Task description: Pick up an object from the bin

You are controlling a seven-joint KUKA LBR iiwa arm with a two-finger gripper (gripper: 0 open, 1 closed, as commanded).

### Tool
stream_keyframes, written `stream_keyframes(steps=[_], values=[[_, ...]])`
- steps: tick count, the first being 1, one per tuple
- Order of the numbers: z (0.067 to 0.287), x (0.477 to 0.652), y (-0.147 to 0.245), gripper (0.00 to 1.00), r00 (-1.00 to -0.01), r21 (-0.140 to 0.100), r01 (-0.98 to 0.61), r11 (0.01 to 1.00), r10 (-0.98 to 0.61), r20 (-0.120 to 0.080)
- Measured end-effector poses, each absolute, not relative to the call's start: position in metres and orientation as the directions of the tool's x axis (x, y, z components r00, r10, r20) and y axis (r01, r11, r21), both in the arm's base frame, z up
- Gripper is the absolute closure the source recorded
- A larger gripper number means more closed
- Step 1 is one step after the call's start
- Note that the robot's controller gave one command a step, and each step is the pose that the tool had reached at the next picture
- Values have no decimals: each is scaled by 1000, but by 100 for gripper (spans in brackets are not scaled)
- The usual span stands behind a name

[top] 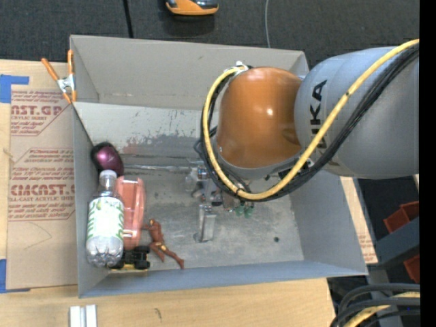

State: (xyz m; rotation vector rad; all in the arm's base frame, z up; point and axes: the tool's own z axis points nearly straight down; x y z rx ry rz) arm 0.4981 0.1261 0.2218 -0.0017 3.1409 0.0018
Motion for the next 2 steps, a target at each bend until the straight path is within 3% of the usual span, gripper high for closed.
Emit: stream_keyframes(steps=[1,2], values=[[143,490,148,0,-997,3,73,997,73,-5],[102,488,149,0,-994,0,113,994,113,4]])
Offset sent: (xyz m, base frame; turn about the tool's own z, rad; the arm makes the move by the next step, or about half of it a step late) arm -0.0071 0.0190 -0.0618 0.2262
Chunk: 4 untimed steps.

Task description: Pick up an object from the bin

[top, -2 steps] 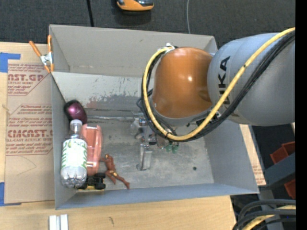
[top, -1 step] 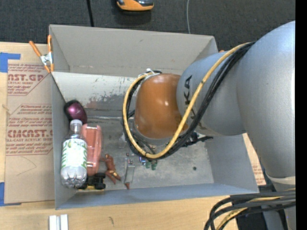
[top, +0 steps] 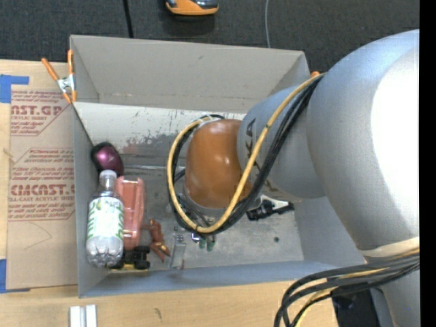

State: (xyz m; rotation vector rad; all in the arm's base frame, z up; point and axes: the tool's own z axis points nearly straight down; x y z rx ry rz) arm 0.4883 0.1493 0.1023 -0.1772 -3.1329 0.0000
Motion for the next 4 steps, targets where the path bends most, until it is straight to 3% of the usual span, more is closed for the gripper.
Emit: stream_keyframes(steps=[1,2,3,4], values=[[139,482,149,0,-998,1,55,998,55,-2],[76,483,165,0,-993,1,-116,993,-116,-5],[53,488,168,100,-958,3,-285,958,-285,-18],[54,487,167,100,-953,2,-303,953,-303,-14]])
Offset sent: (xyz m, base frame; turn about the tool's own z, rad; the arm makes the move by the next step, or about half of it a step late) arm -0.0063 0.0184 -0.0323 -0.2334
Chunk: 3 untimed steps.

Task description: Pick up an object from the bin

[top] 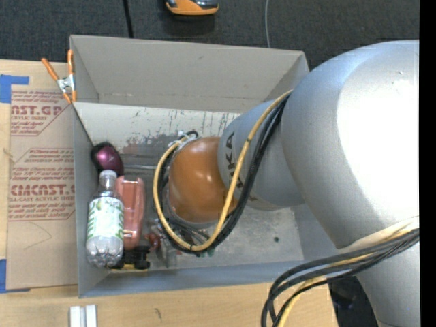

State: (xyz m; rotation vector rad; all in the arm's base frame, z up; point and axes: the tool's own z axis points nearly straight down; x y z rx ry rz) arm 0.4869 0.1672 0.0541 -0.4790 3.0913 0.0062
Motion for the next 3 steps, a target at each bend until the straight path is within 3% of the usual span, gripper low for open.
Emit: stream_keyframes(steps=[2,3], values=[[72,484,166,100,-953,0,-303,953,-303,2],[80,485,167,100,-952,0,-306,952,-306,-2]])
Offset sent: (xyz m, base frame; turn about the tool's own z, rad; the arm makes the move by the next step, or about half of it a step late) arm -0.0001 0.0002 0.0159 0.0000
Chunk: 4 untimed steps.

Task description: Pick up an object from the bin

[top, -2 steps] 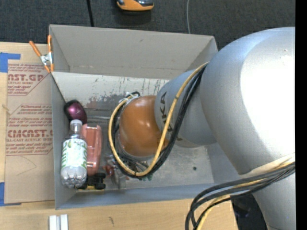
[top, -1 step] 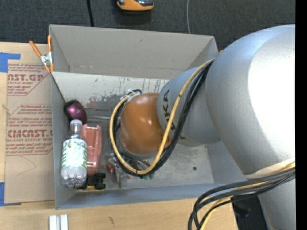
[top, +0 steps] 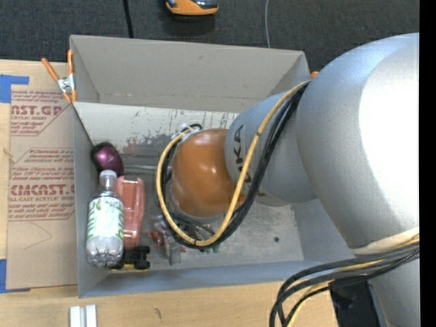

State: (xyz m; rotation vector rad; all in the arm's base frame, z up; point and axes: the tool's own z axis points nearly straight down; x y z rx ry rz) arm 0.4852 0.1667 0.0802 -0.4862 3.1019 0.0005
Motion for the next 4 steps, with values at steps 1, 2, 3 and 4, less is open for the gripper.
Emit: stream_keyframes(steps=[1,2,3,4], values=[[86,484,167,100,-951,0,-308,951,-308,1],[99,483,166,100,-952,0,-307,952,-307,6],[115,484,167,100,-952,0,-308,952,-308,1],[122,485,167,100,-951,0,-308,951,-308,-3]])
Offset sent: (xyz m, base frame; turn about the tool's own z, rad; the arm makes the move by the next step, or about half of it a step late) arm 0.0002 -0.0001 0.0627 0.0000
